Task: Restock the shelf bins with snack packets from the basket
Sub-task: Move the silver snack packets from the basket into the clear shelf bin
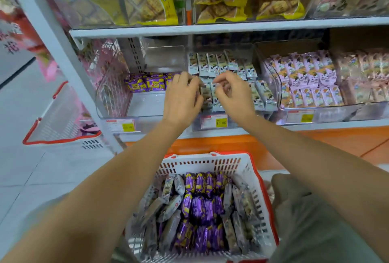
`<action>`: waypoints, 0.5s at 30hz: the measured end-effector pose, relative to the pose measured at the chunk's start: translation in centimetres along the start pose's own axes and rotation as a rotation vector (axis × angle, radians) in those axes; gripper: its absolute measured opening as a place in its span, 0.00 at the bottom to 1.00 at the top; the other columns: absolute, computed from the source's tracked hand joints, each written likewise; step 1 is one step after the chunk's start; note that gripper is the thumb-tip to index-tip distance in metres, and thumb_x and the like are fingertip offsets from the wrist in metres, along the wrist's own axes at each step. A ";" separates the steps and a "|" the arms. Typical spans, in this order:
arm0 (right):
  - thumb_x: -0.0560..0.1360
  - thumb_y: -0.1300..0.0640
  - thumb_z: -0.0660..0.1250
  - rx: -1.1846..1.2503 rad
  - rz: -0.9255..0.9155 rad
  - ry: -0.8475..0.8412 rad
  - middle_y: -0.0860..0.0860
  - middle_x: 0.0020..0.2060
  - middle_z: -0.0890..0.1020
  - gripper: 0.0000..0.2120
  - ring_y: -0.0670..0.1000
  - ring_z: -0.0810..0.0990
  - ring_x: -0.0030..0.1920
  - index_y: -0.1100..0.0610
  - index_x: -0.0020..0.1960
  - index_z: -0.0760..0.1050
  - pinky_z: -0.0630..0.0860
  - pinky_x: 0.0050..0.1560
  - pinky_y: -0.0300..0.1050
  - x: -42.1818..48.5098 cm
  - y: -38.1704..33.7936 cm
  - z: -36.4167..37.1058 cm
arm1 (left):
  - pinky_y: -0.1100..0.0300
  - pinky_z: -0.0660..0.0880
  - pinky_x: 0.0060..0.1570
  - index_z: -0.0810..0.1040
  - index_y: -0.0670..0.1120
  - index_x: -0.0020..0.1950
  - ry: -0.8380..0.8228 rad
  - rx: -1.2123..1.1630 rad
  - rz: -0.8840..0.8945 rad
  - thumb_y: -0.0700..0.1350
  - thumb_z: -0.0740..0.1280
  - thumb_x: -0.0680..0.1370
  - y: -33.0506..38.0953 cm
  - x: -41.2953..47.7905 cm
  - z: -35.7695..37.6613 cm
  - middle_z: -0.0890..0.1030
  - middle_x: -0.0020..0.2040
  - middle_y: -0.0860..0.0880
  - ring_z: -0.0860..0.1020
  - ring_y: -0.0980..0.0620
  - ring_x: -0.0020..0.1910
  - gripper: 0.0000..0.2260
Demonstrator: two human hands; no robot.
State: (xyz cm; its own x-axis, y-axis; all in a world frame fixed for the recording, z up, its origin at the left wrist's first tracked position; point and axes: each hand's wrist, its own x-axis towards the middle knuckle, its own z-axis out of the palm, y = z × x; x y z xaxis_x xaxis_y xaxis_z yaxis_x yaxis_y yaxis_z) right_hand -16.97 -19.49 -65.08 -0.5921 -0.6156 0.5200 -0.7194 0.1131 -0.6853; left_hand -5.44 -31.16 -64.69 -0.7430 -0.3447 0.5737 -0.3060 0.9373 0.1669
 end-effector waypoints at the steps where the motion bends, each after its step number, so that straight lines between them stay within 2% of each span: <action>1: 0.77 0.57 0.61 0.017 -0.014 -0.020 0.48 0.35 0.76 0.06 0.48 0.75 0.34 0.56 0.49 0.76 0.74 0.38 0.48 -1.4 -0.4 0.3 | 0.49 0.69 0.44 0.78 0.43 0.50 0.020 -0.016 0.006 0.44 0.59 0.71 0.1 -1.5 -0.3 0.74 0.47 0.43 0.72 0.40 0.46 0.12; 4: 0.78 0.57 0.61 0.019 -0.003 -0.103 0.47 0.28 0.73 0.07 0.50 0.72 0.29 0.58 0.45 0.76 0.71 0.33 0.50 -5.5 -0.3 1.7 | 0.50 0.69 0.42 0.76 0.44 0.50 0.016 -0.051 -0.035 0.44 0.57 0.72 0.3 -6.4 -0.5 0.74 0.46 0.44 0.72 0.41 0.45 0.12; 7: 0.78 0.55 0.63 -0.069 0.079 -0.252 0.49 0.29 0.76 0.06 0.52 0.75 0.31 0.56 0.46 0.77 0.73 0.34 0.50 -9.7 1.2 3.3 | 0.51 0.68 0.41 0.76 0.44 0.50 -0.082 -0.073 -0.124 0.45 0.57 0.72 0.2 -11.9 0.5 0.75 0.45 0.44 0.74 0.42 0.43 0.12; 9: 0.78 0.54 0.64 -0.218 0.223 -0.489 0.52 0.40 0.81 0.08 0.55 0.80 0.42 0.55 0.54 0.77 0.73 0.40 0.46 -12.4 3.2 4.2 | 0.52 0.69 0.42 0.77 0.43 0.51 -0.249 -0.081 -0.195 0.43 0.60 0.74 -0.1 -15.4 1.6 0.77 0.46 0.44 0.76 0.40 0.46 0.10; 11: 0.78 0.51 0.65 -0.378 0.402 -0.802 0.55 0.56 0.80 0.19 0.56 0.79 0.54 0.57 0.67 0.71 0.73 0.49 0.45 -15.1 5.3 4.6 | 0.52 0.70 0.47 0.77 0.44 0.54 -0.454 -0.074 -0.285 0.42 0.62 0.76 -0.4 -18.7 2.9 0.79 0.50 0.43 0.76 0.41 0.52 0.09; 12: 0.79 0.50 0.64 -0.459 0.459 -0.944 0.56 0.58 0.78 0.24 0.57 0.79 0.54 0.59 0.71 0.66 0.74 0.50 0.47 -16.4 6.1 4.6 | 0.53 0.70 0.49 0.77 0.44 0.57 -0.550 -0.067 -0.336 0.42 0.62 0.77 -0.4 -20.2 3.5 0.79 0.52 0.43 0.76 0.41 0.54 0.10; 13: 0.79 0.50 0.64 -0.536 0.495 -1.044 0.55 0.54 0.77 0.26 0.57 0.78 0.51 0.60 0.72 0.63 0.75 0.49 0.50 -17.7 6.7 4.6 | 0.53 0.71 0.50 0.76 0.44 0.59 -0.641 -0.060 -0.382 0.43 0.62 0.78 -0.3 -21.4 4.2 0.78 0.55 0.43 0.76 0.41 0.55 0.11; 14: 0.79 0.50 0.64 -0.604 0.517 -1.099 0.55 0.51 0.76 0.26 0.57 0.77 0.49 0.60 0.72 0.62 0.75 0.47 0.51 -18.9 7.3 4.5 | 0.53 0.72 0.51 0.75 0.44 0.61 -0.733 -0.057 -0.416 0.44 0.62 0.79 -0.3 -22.4 4.9 0.78 0.57 0.42 0.76 0.41 0.56 0.12; 15: 0.79 0.50 0.64 -0.663 0.521 -1.126 0.55 0.52 0.76 0.27 0.57 0.77 0.51 0.60 0.72 0.62 0.75 0.49 0.51 -20.0 7.8 4.4 | 0.51 0.74 0.52 0.73 0.44 0.64 -0.828 -0.053 -0.431 0.45 0.61 0.80 -0.1 -23.2 5.5 0.76 0.60 0.41 0.75 0.41 0.57 0.14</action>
State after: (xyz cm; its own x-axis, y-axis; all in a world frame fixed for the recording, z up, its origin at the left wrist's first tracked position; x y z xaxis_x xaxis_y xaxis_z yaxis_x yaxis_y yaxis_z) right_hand -9.20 -9.72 -83.08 -0.4632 -0.6400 -0.6131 -0.7328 0.6656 -0.1412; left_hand 8.54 -23.49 -82.48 -0.7654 -0.5710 -0.2968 -0.6415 0.7140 0.2807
